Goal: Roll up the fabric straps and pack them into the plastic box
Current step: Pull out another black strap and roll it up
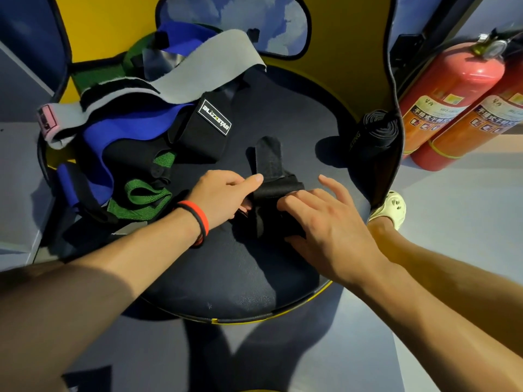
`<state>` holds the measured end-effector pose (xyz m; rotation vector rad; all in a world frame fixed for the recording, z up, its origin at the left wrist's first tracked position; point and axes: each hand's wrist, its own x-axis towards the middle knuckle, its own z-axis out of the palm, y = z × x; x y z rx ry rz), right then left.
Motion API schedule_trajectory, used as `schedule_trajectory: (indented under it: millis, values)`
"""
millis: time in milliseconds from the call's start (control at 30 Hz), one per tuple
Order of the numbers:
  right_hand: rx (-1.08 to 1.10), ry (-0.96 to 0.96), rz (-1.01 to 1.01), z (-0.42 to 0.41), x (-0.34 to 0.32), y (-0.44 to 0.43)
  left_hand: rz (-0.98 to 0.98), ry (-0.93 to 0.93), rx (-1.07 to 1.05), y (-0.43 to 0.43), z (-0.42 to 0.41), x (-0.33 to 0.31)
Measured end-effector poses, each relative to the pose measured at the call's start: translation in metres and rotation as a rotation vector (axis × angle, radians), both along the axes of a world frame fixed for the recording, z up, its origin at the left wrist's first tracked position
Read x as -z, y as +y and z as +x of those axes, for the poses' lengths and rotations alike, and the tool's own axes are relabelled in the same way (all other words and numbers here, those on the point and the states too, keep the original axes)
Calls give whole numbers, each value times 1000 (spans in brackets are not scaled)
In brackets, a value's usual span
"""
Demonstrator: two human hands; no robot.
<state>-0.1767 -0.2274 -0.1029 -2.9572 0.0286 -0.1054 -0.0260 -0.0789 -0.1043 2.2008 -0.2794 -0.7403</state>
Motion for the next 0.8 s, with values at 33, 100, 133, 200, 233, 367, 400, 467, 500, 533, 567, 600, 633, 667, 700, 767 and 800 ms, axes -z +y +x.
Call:
schedule_trajectory:
  millis: [33,100,133,200,233,367,400,467,500,533,567,600,633,667,700,767,800]
  values:
    - [-18,8,9,0,-1,0,-2,-8,-17,-1,1,1]
    - [-44,20,21,-1,-1,0,-28,37,-75,-1,3,5]
    - [-50,27,25,-1,-1,-1,-67,94,-121,-1,4,7]
    - [-45,38,37,-1,-2,-2,-158,223,-199,-2,6,10]
    - [-39,42,43,-1,-2,-2,-189,255,-205,-2,6,12]
    - [-22,58,62,0,-1,-3,-228,280,-142,-4,5,8]
    - [-17,61,67,0,-1,-3,-240,291,-136,-5,6,6]
    - [-10,69,75,0,-1,-3,-264,273,-124,-7,12,-1]
    - [-11,75,79,0,0,-3,-278,244,-119,-8,16,-5]
    - [-12,80,85,1,0,-3,-298,207,-113,-8,20,-8]
    - [-12,83,94,1,0,-4,-315,169,-104,-8,23,-10]
    - [-12,88,103,1,0,-5,-330,135,-91,-8,24,-10]
    - [-14,95,114,2,0,-6,-341,109,-75,-8,23,-9]
    - [-15,102,123,3,0,-7,-350,88,-57,-7,22,-7]
    - [-17,111,133,3,0,-9,-358,69,-40,-8,21,-4]
    - [-19,125,154,5,1,-11,-360,38,-3,-8,18,3]
    - [-19,128,168,5,1,-12,-348,31,20,-9,18,7]
